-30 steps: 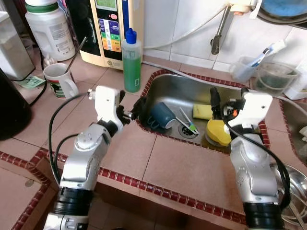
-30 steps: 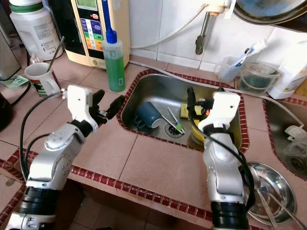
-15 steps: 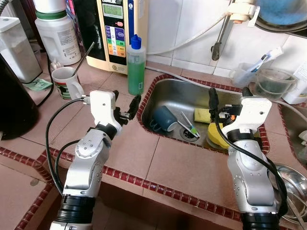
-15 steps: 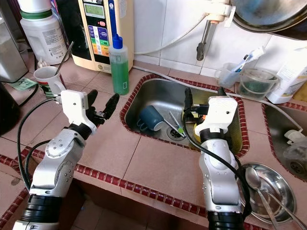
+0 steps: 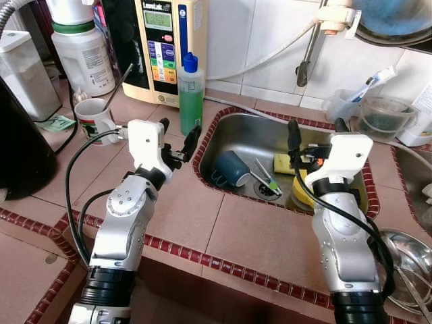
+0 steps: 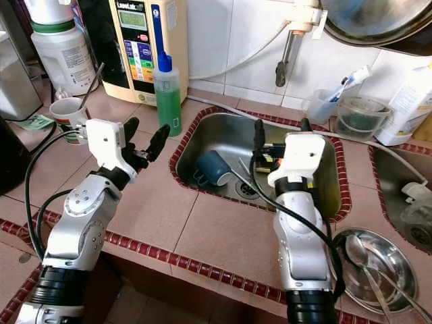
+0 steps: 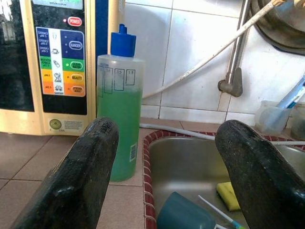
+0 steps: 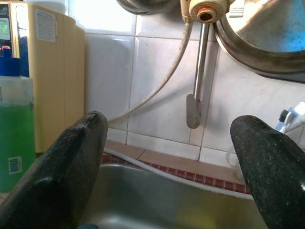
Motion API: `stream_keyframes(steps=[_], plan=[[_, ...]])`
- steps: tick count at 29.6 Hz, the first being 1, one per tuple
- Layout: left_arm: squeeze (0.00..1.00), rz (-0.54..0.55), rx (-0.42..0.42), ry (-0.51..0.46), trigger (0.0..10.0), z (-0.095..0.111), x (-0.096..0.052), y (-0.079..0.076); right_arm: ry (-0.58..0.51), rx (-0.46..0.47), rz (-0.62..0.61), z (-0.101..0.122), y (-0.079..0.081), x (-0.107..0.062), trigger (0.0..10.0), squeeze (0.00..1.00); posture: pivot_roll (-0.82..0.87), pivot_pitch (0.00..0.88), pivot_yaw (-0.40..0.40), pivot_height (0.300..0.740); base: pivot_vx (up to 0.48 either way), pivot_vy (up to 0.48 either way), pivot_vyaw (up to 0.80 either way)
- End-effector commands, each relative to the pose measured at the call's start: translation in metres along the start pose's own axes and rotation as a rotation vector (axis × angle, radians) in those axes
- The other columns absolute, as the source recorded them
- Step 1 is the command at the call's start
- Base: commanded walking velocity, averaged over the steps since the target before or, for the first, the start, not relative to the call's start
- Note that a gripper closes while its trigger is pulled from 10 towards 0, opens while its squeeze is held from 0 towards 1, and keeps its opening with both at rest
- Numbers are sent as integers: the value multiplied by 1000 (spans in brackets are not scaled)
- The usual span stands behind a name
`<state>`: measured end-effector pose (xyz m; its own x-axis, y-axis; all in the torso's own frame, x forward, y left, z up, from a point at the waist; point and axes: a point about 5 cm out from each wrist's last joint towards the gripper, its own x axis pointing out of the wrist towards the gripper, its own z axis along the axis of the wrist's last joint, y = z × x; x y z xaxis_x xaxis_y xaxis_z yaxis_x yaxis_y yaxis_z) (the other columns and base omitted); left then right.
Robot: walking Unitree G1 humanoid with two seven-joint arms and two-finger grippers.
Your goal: Kitchen organization
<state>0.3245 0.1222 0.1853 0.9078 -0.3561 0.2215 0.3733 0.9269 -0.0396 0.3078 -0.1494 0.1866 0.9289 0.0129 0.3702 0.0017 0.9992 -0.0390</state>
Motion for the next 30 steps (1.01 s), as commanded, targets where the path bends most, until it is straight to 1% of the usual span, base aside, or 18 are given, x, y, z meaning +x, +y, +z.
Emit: stream_keyframes(steps=[1, 3, 14, 26, 30], plan=[[0, -10, -12, 21, 10000, -1, 1, 0, -6, -17, 17, 0, 2, 2, 10000, 0, 95, 0, -9, 740, 0, 0, 0], [0, -8, -20, 27, 10000, -2, -1, 0, -1, -24, 22, -2, 3, 1, 10000, 0, 97, 0, -12, 740, 0, 0, 0], [0, -5, -38, 46, 10000, -4, -5, -2, 14, -31, 42, -4, 5, 0, 10000, 0, 104, 0, -27, 740, -267, 0, 0], [0, -15, -33, 50, 10000, -4, -6, -4, 18, -35, 49, -5, 5, 0, 10000, 0, 107, 0, -31, 740, -297, 0, 0], [0, -20, -29, 42, 10000, -3, -5, -5, 17, -38, 51, -5, 5, 1, 10000, 0, 108, 0, -31, 740, -197, 0, 0]])
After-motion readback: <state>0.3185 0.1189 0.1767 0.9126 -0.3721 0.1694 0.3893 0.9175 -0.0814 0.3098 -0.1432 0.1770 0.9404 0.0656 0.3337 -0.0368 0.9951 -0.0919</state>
